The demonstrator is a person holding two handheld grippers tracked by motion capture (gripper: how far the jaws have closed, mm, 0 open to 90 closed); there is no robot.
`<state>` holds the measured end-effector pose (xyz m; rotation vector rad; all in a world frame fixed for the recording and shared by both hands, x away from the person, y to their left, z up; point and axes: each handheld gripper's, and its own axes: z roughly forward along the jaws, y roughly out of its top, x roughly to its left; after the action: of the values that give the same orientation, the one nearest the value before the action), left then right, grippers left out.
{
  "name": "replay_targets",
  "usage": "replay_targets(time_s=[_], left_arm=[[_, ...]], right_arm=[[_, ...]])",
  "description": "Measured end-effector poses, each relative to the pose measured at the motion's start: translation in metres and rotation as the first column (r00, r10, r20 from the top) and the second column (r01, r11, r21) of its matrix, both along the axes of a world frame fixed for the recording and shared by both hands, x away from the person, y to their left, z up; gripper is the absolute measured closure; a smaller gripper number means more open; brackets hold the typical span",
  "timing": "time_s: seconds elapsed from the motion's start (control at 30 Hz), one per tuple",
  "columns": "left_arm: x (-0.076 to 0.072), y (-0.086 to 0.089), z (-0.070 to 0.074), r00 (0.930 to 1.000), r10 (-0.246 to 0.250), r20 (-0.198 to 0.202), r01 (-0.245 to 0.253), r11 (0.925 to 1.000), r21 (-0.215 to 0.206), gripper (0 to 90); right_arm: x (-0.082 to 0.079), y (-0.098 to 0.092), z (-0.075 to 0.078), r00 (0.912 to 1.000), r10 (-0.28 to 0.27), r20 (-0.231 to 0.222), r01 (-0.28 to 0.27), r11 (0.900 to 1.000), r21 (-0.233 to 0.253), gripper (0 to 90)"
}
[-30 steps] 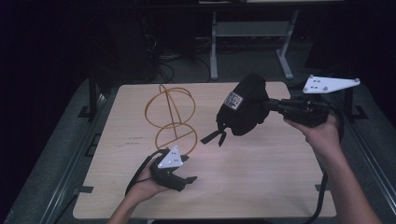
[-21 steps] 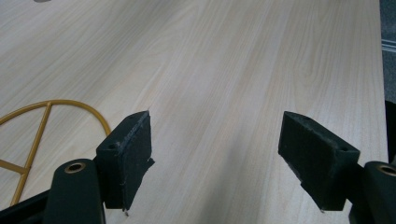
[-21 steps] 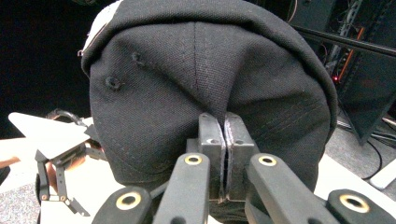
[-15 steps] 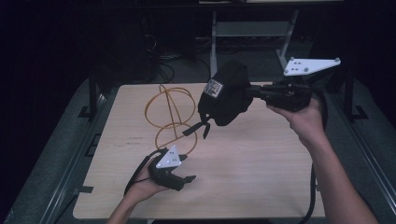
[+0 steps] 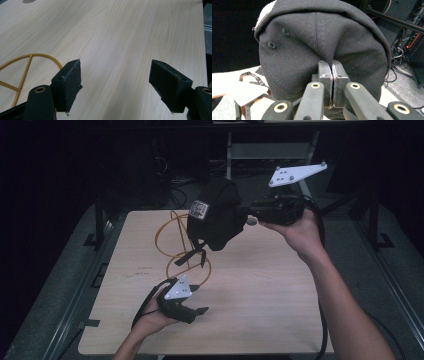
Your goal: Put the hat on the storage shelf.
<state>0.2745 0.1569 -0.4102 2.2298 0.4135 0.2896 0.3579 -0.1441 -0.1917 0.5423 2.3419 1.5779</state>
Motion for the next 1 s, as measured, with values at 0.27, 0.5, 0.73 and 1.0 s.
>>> replay_targets(time_s=[0.27,0.5,0.73,1.0], left_arm=[[0.0,-0.002,-0.002,0.9999,-0.014,0.007,0.014,0.9999,0.003,25.5],[0.001,-0.003,-0.003,0.9999,-0.016,-0.003,0.015,0.9999,-0.004,25.5],[0.0,-0.004,-0.003,0.9998,-0.018,-0.01,0.017,0.9998,-0.012,25.6],[0.001,-0.004,-0.004,0.9997,-0.026,-0.001,0.026,0.9996,0.005,25.6]], right_arm=[[0.014,0.033,0.006,0.999,0.039,-0.022,-0.041,0.997,-0.066,88.2],[0.027,0.062,0.012,0.9977,0.06,-0.03,-0.063,0.993,-0.097,88.1],[0.041,0.089,0.017,0.9969,0.064,-0.045,-0.069,0.99,-0.124,88.0],[0.058,0.118,0.012,0.9966,0.041,-0.072,-0.05,0.99,-0.133,87.8]])
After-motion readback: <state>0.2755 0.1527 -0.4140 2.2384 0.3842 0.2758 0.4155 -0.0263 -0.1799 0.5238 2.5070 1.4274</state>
